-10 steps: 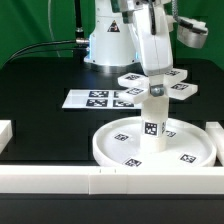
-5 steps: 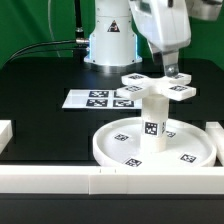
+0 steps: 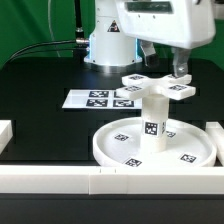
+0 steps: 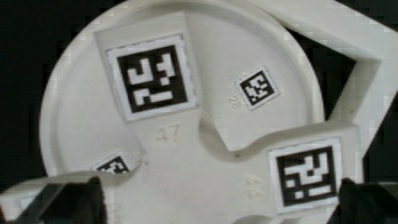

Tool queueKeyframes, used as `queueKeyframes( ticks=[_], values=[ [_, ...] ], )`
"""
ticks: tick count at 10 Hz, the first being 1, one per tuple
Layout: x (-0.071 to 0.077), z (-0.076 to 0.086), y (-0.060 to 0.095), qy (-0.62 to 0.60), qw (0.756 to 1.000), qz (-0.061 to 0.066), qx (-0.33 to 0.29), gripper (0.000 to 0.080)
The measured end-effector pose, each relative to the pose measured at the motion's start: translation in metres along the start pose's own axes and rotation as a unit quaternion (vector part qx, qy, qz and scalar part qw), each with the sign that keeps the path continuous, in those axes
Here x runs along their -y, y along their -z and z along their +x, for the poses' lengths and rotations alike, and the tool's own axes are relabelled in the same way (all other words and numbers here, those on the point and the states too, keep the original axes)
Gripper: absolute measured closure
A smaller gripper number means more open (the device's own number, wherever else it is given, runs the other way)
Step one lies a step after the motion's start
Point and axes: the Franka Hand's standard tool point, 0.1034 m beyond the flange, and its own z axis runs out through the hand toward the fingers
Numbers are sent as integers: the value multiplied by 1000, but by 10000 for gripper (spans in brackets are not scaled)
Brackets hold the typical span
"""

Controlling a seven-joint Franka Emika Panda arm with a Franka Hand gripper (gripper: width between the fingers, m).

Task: Assemble round table

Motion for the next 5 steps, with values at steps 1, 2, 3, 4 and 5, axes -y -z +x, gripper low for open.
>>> queueKeyframes(
  ticks=[1,2,3,4,5],
  values=[
    [3,1,2,66,998,0,-3,151],
    [5,1,1,95,996,0,-2,151],
    [5,1,1,133,991,0,-2,151],
    [5,1,1,163,987,0,-2,151],
    [5,1,1,205,979,0,-2,151]
  ],
)
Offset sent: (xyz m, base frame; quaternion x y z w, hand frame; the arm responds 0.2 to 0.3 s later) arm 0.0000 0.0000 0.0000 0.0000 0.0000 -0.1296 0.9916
